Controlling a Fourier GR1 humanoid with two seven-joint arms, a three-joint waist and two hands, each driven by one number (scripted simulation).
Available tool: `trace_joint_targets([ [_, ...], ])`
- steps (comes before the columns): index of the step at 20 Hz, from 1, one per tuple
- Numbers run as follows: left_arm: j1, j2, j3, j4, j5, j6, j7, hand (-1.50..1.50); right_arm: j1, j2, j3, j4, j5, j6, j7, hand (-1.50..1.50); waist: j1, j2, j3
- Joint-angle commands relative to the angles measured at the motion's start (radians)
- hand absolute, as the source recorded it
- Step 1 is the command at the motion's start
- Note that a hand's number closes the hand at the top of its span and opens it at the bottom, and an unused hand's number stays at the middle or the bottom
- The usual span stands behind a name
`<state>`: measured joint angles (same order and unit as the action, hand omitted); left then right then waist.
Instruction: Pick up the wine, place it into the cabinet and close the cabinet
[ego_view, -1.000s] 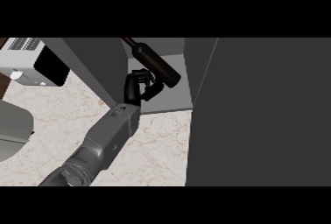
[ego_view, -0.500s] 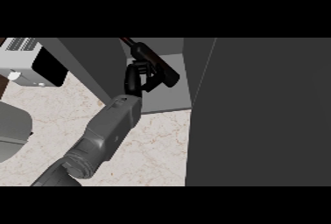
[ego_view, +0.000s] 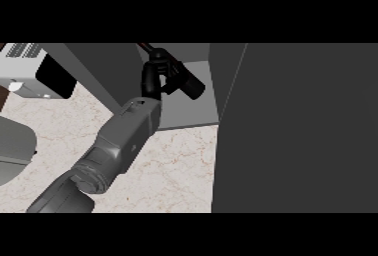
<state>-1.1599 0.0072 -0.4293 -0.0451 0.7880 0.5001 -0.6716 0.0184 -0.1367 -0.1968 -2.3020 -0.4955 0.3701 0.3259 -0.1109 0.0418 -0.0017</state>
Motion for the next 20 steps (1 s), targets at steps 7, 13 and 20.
trace_joint_targets([
  [7, -0.042, 0.027, 0.010, 0.044, -0.009, 0.034, 0.005, 1.50, 0.008, -0.010, -0.006, -0.012, -0.017, 0.014, 0.001, -1.50, -0.009, 0.003, 0.001],
  [13, -0.061, 0.043, -0.011, 0.045, -0.036, 0.090, 0.050, -1.50, 0.008, -0.003, 0.008, -0.013, -0.001, 0.016, -0.003, -1.50, -0.014, 0.008, 0.001],
  [20, -0.023, 0.086, -0.037, 0.045, -0.070, 0.089, 0.094, -1.50, 0.004, 0.006, -0.001, -0.002, 0.006, 0.017, -0.025, -1.50, -0.010, 0.011, 0.000],
])
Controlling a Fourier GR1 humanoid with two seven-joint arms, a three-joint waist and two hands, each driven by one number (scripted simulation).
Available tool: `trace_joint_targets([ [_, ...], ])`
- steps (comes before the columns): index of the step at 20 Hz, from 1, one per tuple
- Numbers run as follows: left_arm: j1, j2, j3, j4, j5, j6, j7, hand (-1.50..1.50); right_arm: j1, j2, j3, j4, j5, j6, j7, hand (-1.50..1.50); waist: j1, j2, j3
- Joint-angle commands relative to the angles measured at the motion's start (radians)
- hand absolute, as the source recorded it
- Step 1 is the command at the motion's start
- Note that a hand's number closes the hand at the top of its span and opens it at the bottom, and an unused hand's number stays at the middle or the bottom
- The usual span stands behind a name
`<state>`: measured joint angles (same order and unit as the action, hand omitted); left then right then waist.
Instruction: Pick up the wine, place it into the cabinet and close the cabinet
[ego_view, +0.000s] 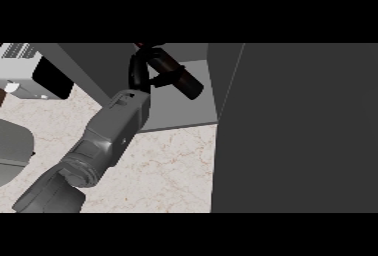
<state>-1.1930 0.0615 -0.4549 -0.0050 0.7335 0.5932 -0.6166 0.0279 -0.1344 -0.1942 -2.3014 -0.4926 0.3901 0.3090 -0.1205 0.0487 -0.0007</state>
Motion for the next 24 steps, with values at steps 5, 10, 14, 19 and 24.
trace_joint_targets([
  [5, 0.021, 0.008, 0.000, 0.004, -0.011, 0.021, 0.030, -1.50, 0.010, 0.017, 0.019, -0.027, 0.000, -0.007, 0.002, -1.50, -0.004, 0.004, -0.002],
  [10, 0.035, 0.006, 0.004, 0.004, -0.014, 0.043, -0.005, -1.50, -0.010, 0.011, 0.016, -0.029, 0.010, -0.012, 0.002, -1.50, 0.005, 0.002, -0.002],
  [14, 0.009, 0.016, 0.015, -0.007, -0.008, -0.008, -0.036, -1.50, -0.011, 0.018, 0.041, -0.005, 0.028, -0.002, 0.001, -1.50, 0.002, 0.007, -0.003],
  [19, 0.034, -0.011, 0.026, -0.010, -0.005, -0.045, -0.064, -1.50, 0.022, 0.015, 0.013, 0.011, 0.031, 0.023, -0.027, -1.50, 0.014, -0.004, -0.001],
  [24, 0.018, -0.060, 0.048, -0.030, 0.008, -0.029, -0.096, -1.50, 0.029, 0.008, 0.013, -0.036, -0.013, 0.012, 0.001, -1.50, 0.015, -0.013, -0.001],
])
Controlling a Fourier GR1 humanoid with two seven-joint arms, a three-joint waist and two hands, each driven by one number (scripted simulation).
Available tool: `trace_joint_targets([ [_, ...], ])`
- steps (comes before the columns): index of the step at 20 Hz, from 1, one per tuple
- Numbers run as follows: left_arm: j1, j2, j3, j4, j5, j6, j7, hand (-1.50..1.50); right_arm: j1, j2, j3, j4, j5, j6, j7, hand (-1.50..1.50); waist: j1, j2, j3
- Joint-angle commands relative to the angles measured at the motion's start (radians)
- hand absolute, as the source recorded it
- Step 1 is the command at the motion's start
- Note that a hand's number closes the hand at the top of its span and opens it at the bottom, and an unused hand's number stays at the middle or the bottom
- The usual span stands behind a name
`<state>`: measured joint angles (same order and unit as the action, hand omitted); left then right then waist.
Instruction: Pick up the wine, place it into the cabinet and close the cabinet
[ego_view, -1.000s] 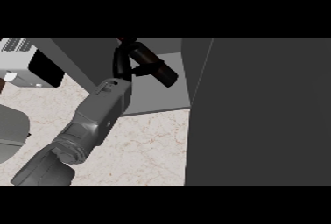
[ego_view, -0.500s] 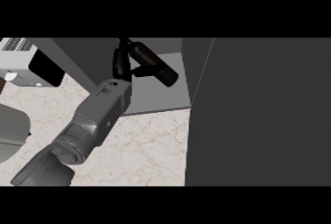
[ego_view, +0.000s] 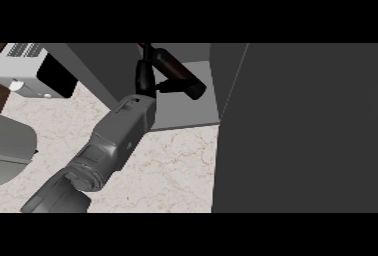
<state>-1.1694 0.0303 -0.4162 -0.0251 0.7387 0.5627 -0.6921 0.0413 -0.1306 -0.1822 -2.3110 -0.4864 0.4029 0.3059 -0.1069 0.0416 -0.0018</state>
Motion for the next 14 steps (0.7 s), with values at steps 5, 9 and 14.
trace_joint_targets([
  [5, 0.049, -0.030, 0.024, -0.097, 0.012, -0.011, -0.069, -1.50, 0.014, 0.014, 0.016, -0.002, 0.015, -0.001, 0.000, -1.50, 0.010, -0.013, 0.000],
  [9, 0.063, -0.030, 0.036, -0.147, 0.029, -0.029, -0.111, -1.50, 0.003, -0.009, -0.017, -0.023, -0.009, -0.016, 0.019, -1.50, 0.022, -0.018, 0.000],
  [14, 0.180, -0.030, -0.035, -0.303, 0.047, -0.028, -0.143, -1.50, 0.000, 0.017, 0.018, 0.009, 0.019, -0.018, 0.009, -1.50, 0.035, -0.027, 0.001],
])
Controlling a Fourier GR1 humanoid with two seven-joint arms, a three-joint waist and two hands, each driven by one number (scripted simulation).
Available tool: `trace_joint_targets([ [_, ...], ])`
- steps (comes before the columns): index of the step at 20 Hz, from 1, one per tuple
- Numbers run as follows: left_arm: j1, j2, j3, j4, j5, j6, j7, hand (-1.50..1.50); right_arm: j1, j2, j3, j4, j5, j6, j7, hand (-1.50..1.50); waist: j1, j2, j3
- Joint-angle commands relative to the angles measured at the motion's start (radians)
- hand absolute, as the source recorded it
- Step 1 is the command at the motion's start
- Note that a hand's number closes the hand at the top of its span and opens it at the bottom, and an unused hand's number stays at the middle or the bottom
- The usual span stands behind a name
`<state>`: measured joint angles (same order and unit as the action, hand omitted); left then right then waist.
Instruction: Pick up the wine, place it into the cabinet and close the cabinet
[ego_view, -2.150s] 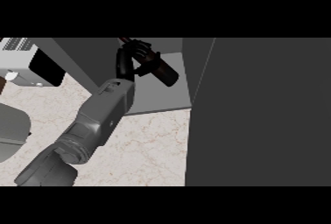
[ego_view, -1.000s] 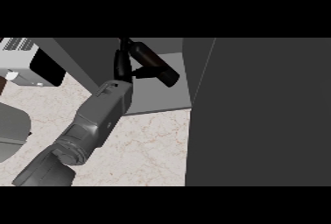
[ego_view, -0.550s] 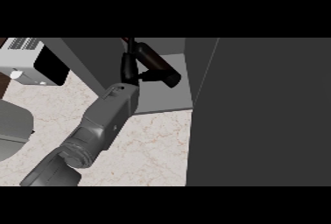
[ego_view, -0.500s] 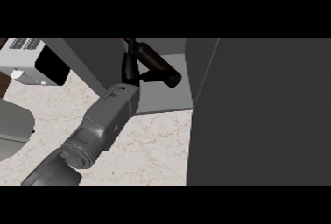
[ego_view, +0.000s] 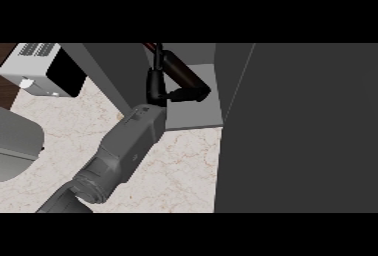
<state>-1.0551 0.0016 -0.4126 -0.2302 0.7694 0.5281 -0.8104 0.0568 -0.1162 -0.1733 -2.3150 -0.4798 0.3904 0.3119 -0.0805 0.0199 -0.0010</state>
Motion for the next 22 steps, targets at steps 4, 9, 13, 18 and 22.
trace_joint_targets([
  [4, 0.087, -0.002, -0.129, -0.244, 0.081, 0.104, 0.041, -1.50, -0.045, -0.009, 0.007, 0.001, 0.006, -0.039, 0.044, -1.50, 0.014, -0.010, 0.000],
  [9, 0.257, -0.002, -0.236, -0.480, 0.089, 0.193, 0.041, -1.50, 0.021, 0.003, -0.012, -0.100, 0.014, -0.074, 0.071, -1.50, 0.061, -0.023, 0.001],
  [13, 0.351, 0.009, -0.255, -0.624, 0.024, 0.215, 0.069, -1.50, 0.062, 0.019, -0.020, -0.025, 0.055, -0.022, -0.004, -1.50, 0.089, -0.026, 0.001],
  [18, 0.503, 0.010, -0.354, -0.866, 0.005, 0.253, 0.101, -1.50, 0.010, -0.028, -0.053, -0.093, -0.009, -0.089, 0.081, -1.50, 0.092, -0.028, 0.001],
  [22, 0.635, 0.040, -0.405, -1.017, -0.058, 0.287, 0.100, -1.50, 0.042, -0.036, -0.095, -0.045, -0.020, -0.042, 0.018, -1.50, 0.086, -0.026, 0.002],
])
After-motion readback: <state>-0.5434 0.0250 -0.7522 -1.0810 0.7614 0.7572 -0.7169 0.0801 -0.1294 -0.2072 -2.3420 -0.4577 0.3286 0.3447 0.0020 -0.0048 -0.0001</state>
